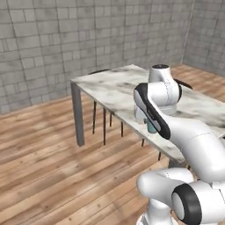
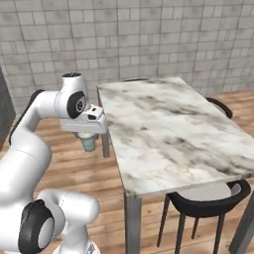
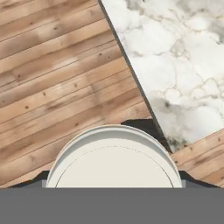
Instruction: Move the drinks to the dining counter.
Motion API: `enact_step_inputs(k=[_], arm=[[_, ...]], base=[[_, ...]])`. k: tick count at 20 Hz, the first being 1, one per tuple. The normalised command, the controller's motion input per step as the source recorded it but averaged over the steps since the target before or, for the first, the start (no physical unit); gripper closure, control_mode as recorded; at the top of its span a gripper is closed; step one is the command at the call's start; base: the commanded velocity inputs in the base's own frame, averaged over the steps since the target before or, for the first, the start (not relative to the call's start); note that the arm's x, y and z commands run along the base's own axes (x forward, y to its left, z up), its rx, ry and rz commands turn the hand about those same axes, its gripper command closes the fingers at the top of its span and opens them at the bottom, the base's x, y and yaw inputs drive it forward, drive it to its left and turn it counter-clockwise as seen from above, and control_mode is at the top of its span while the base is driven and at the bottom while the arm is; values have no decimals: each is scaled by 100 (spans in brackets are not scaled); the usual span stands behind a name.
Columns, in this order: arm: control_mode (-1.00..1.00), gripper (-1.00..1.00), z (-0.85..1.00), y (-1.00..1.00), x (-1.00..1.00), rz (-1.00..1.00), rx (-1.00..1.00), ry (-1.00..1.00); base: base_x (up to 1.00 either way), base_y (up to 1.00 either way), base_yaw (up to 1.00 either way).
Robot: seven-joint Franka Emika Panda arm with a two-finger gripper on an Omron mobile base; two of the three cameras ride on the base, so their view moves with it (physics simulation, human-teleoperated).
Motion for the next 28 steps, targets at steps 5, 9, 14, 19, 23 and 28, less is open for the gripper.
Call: enact_step_inputs(k=[5, 9, 14, 19, 23, 28], arm=[[100, 100, 0, 0, 0, 0, 0, 0], [100, 100, 0, 0, 0, 0, 0, 0], [100, 100, 0, 0, 0, 0, 0, 0], [100, 100, 0, 0, 0, 0, 0, 0], [100, 100, 0, 0, 0, 0, 0, 0], [100, 100, 0, 0, 0, 0, 0, 0]], base=[[61, 38, -59], [24, 51, -66], [26, 59, -68], [34, 64, -67], [39, 71, -62], [28, 83, -56]])
